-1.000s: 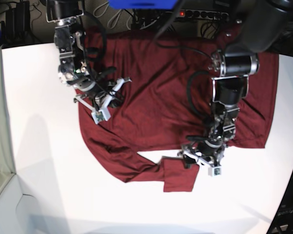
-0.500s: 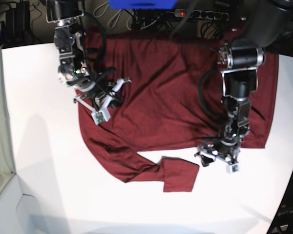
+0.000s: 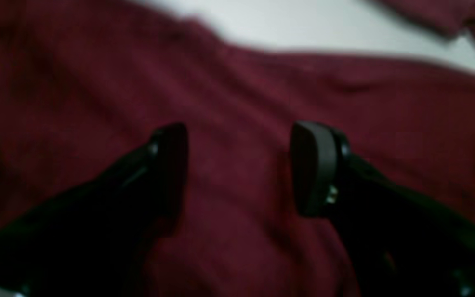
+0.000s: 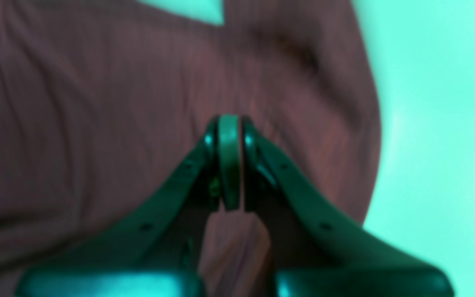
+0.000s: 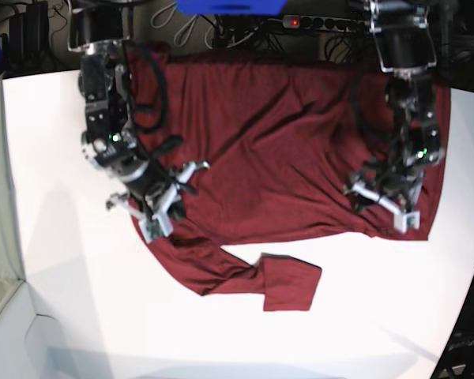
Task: Layout the t-shirt on the table in an organized manner, then fold the t-shirt properly
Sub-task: 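Grasp the sleeve cuff with the right gripper and pull it outward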
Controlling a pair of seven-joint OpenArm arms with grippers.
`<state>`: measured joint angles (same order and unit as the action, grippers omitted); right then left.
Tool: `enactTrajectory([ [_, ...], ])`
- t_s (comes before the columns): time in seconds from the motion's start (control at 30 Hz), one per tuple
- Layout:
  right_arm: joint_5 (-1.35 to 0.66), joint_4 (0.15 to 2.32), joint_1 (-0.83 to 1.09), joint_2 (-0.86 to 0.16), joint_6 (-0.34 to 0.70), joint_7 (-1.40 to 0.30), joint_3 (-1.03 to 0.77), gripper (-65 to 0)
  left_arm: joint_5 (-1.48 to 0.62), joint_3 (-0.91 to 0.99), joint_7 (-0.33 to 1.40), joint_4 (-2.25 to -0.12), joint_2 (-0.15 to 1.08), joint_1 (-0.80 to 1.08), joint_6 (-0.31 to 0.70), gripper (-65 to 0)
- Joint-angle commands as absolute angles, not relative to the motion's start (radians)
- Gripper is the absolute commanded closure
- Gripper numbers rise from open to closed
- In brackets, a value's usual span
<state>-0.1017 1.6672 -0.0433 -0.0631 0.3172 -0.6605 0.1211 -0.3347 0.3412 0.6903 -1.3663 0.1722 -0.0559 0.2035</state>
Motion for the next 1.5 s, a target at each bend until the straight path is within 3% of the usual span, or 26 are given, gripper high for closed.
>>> enactTrajectory([
  [0.0, -0.107, 1.670, -0.084, -0.062, 0.318, -0.644, 0.119, 0.0, -0.354, 0.366, 0.651, -1.397, 0.183, -0.073, 0.214, -38.1],
  [0.3, -0.113, 1.259, -0.344, -0.058, 0.318, -0.576, 0.114, 0.0, -0.352, 0.438, 0.651, -1.399, 0.183, 0.015, 0.217, -38.1],
  [0.53, -0.107, 1.125, -0.351, -0.082, 0.318, -0.492, 0.117, 0.0, -0.314, 0.438, 0.651, -1.372, 0.185, 0.027, 0.217, -38.3],
  [1.1, -0.107, 1.360, -0.041, -0.127, 0.318, -0.498, 0.114, 0.0, -0.239, 0.435, 0.650, -1.339, 0.179, -0.005, 0.217, -38.4],
  [1.47, -0.113, 1.596, -0.007, -0.143, 0.318, -0.530, 0.071, 0.0, -0.239, 0.437, 0.650, -1.283, 0.182, -0.021, 0.217, -38.4],
])
